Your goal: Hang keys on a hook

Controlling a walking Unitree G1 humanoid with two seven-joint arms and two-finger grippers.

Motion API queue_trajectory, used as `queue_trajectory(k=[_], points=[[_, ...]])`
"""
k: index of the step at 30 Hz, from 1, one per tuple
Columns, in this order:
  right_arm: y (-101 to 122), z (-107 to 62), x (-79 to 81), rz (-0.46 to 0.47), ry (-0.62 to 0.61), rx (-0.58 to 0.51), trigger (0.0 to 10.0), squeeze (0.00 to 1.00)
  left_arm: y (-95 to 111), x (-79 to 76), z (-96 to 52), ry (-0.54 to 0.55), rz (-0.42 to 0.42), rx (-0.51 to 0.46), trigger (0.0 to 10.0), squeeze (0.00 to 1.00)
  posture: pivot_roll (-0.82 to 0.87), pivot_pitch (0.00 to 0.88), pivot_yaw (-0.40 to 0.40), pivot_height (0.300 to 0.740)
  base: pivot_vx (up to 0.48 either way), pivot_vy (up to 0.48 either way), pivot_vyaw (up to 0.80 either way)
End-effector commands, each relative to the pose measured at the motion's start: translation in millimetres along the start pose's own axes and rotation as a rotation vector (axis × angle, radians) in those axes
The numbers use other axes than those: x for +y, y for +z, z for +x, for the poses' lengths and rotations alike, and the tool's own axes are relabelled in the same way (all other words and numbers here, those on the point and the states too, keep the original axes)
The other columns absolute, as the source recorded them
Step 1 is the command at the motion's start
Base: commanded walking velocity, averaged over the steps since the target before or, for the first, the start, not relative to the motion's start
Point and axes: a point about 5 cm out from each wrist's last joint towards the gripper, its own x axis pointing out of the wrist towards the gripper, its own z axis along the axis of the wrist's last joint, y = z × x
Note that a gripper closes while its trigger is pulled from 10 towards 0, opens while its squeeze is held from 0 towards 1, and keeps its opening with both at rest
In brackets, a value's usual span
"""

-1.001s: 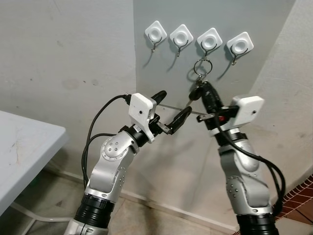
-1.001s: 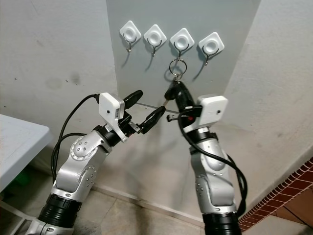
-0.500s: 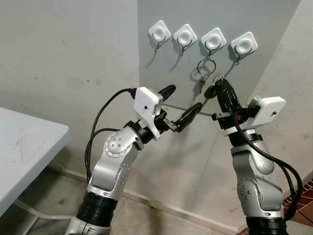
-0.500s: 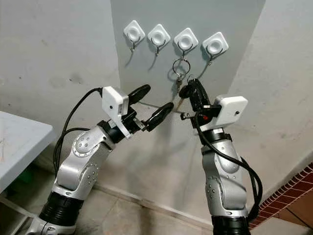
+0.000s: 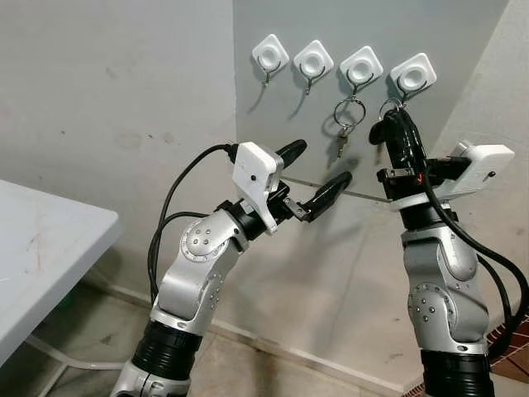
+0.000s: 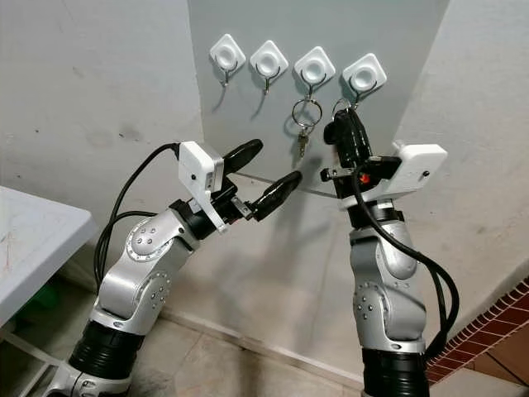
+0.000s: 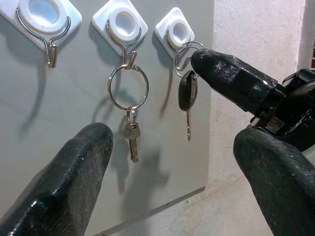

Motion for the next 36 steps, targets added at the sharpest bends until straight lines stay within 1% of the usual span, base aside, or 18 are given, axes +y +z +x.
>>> queue_trajectory(k=[1, 9, 14, 22, 25, 29, 31, 36], points=[[8.7, 5.2, 3.3, 0.026, 0.006, -0.039, 10.0, 0.0, 8.4, -2.5, 3.7, -0.024, 0.007, -0.026, 10.0, 0.0, -0.05, 0.0, 0.003, 0.74, 0.0, 0.0, 0.0], [7.2, 4.9, -0.6, 0.107, -0.028, -0.041, 10.0, 0.0, 8.4, -3.9, 3.0, -0.016, -0.003, -0.027, 10.0, 0.0, -0.04, 0.0, -0.003, 0.74, 0.0, 0.0, 0.0], [9.3, 7.2, -2.7, 0.135, -0.041, -0.055, 10.0, 0.0, 8.5, -4.7, 2.3, -0.011, -0.008, -0.028, 10.0, 0.0, -0.04, 0.0, -0.008, 0.74, 0.0, 0.0, 0.0], [11.9, 9.6, -4.8, 0.156, -0.051, -0.068, 10.0, 0.0, 8.8, -5.7, 2.2, -0.006, -0.012, -0.03, 10.0, 0.0, -0.03, 0.0, -0.014, 0.74, 0.0, 0.0, 0.0], [11.6, 9.6, -6.3, 0.196, -0.067, -0.07, 10.0, 0.0, 9.0, -5.5, 1.8, -0.001, -0.015, -0.03, 10.0, 0.0, -0.03, 0.0, -0.017, 0.74, 0.0, 0.0, 0.0], [10.7, 8.9, -7.3, 0.216, -0.075, -0.067, 10.0, 0.0, 9.3, -5.5, 1.6, 0.001, -0.015, -0.032, 10.0, 0.0, -0.03, 0.0, -0.018, 0.74, 0.0, 0.0, 0.0], [9.1, 7.2, -10.6, 0.26, -0.101, -0.069, 10.0, 0.0, 9.9, -5.0, 1.0, 0.007, -0.016, -0.032, 10.0, 0.0, -0.02, 0.0, -0.02, 0.74, 0.0, 0.0, 0.0], [6.2, 5.4, -10.4, 0.295, -0.112, -0.064, 10.0, 0.0, 9.6, -5.2, 0.2, 0.01, -0.017, -0.03, 10.0, 0.0, -0.02, 0.0, -0.021, 0.74, 0.0, 0.0, 0.0]])
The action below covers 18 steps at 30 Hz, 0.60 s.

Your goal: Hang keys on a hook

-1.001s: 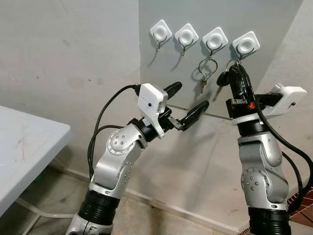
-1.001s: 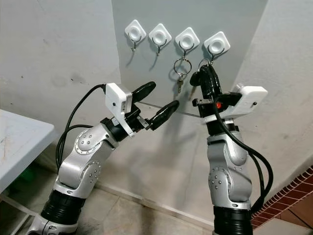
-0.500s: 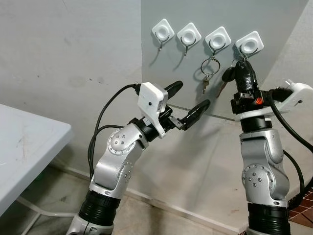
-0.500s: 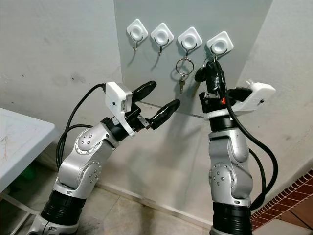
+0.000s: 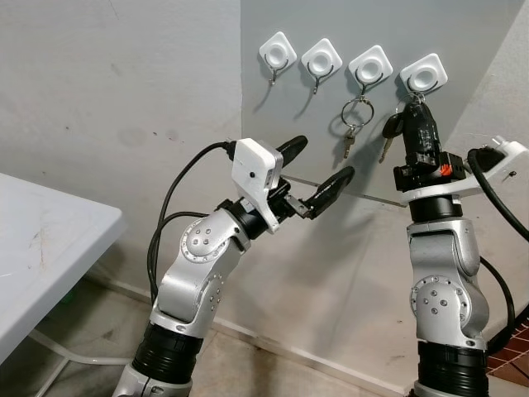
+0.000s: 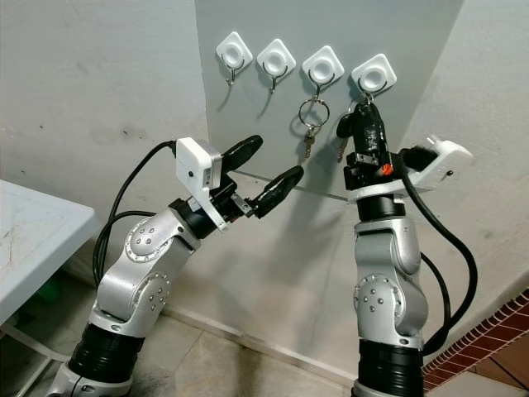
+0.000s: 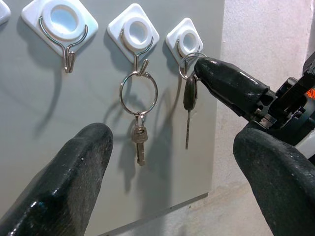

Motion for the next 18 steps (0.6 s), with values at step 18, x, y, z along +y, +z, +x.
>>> queue_trajectory(k=[18], points=[[1.1, -6.1, 6.5, 0.124, 0.038, -0.039, 10.0, 0.0, 5.6, -1.5, -0.3, -0.001, 0.005, -0.012, 10.0, 0.0, -0.02, 0.008, -0.02, 0.74, 0.0, 0.0, 0.0]])
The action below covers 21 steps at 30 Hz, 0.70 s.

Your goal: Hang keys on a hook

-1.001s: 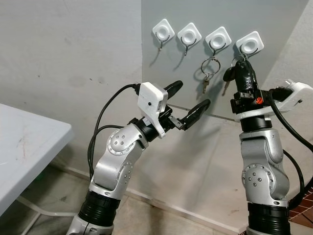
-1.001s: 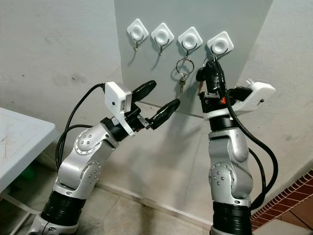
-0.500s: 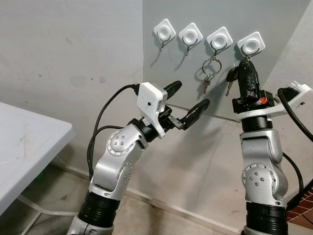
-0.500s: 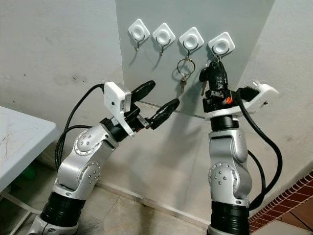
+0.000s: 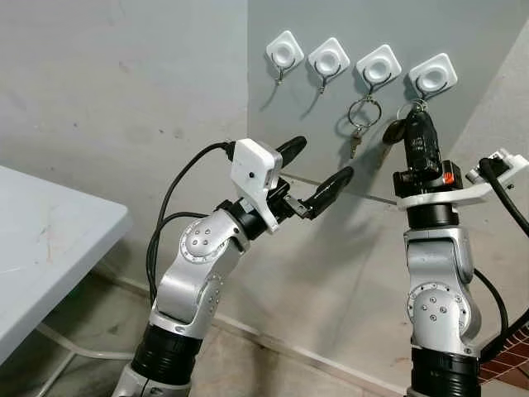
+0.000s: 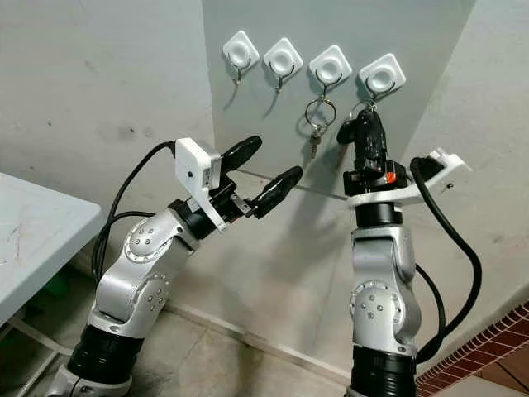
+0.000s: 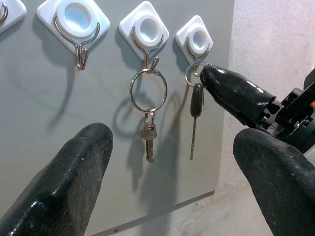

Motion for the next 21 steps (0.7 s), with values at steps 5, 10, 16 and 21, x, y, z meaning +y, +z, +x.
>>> queue_trajectory(k=[5, 10, 16, 21], points=[[5.6, 2.1, 7.7, 0.018, 0.043, -0.025, 10.0, 0.0, 4.9, -1.6, 0.5, -0.004, 0.004, -0.013, 10.0, 0.0, -0.02, 0.008, -0.022, 0.74, 0.0, 0.0, 0.0], [7.0, 2.0, 6.1, 0.032, 0.031, -0.034, 10.0, 0.0, 5.3, -1.5, 0.5, 0.0, 0.003, -0.015, 10.0, 0.0, -0.02, 0.008, -0.022, 0.74, 0.0, 0.0, 0.0], [8.8, 3.0, 6.0, 0.047, 0.035, -0.048, 10.0, 0.0, 5.6, -1.4, 0.7, 0.001, 0.005, -0.016, 10.0, 0.0, -0.01, 0.008, -0.023, 0.74, 0.0, 0.0, 0.0], [10.2, 3.1, 9.4, 0.058, 0.057, -0.057, 10.0, 0.0, 5.9, -1.5, 0.8, 0.001, 0.004, -0.016, 10.0, 0.0, -0.01, 0.009, -0.024, 0.74, 0.0, 0.0, 0.0]])
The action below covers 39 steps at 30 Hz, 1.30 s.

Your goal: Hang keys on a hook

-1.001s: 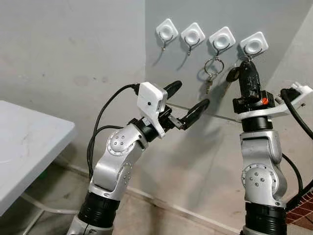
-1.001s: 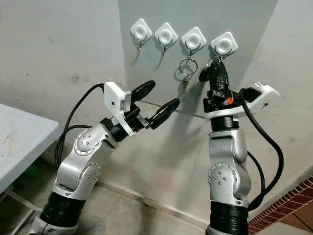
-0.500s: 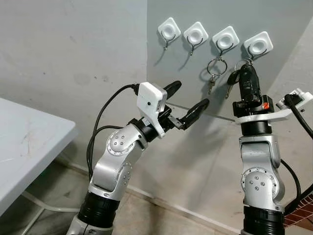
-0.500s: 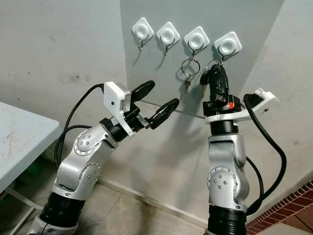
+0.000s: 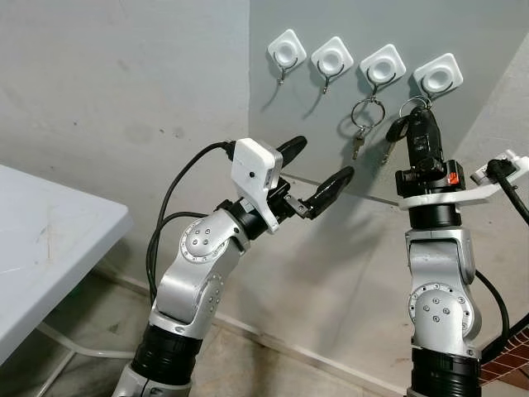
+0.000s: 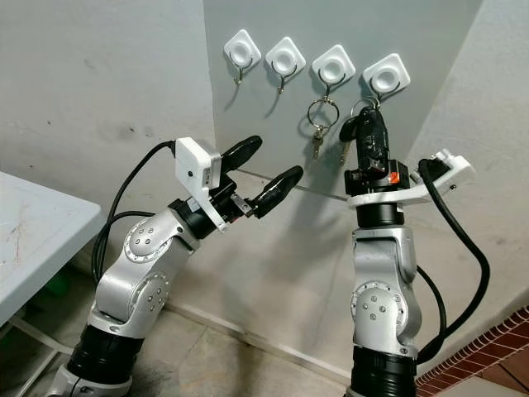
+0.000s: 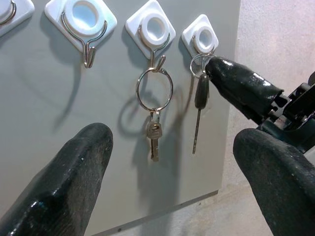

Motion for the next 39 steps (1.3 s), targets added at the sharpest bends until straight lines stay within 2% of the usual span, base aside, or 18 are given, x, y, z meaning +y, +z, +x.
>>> queue_trajectory(k=[1, 6, 8, 16, 27, 39], points=[[6.4, 3.0, 6.7, 0.009, 0.04, -0.03, 10.0, 0.0, 5.1, -1.2, 0.7, 0.0, 0.005, -0.017, 10.0, 0.0, -0.01, 0.009, -0.024, 0.74, 0.0, 0.0, 0.0], [3.2, 2.0, 15.3, 0.009, 0.104, 0.008, 10.0, 0.0, 5.3, -1.6, 1.0, -0.001, 0.003, -0.017, 10.0, 0.0, -0.02, 0.011, -0.023, 0.74, 0.0, 0.0, 0.0], [-3.3, -1.3, 19.0, -0.003, 0.139, 0.064, 10.0, 0.0, 5.5, -1.8, 1.3, -0.002, 0.004, -0.018, 10.0, 0.0, -0.02, 0.014, -0.024, 0.74, 0.0, 0.0, 0.0], [-6.6, -4.9, 18.8, 0.006, 0.142, 0.085, 10.0, 0.0, 5.6, -1.9, 1.6, 0.001, 0.004, -0.02, 10.0, 0.0, -0.02, 0.018, -0.024, 0.74, 0.0, 0.0, 0.0], [13.8, 1.7, 16.5, 0.064, 0.109, -0.048, 10.0, 0.0, 5.1, -2.1, 2.1, -0.002, 0.003, -0.016, 10.0, 0.0, -0.02, 0.017, -0.02, 0.74, 0.0, 0.0, 0.0], [17.7, 0.7, 6.6, 0.071, 0.043, -0.077, 10.0, 0.0, 5.4, -2.7, 2.4, 0.0, 0.001, -0.019, 10.0, 0.0, -0.02, 0.02, -0.021, 0.74, 0.0, 0.0, 0.0]])
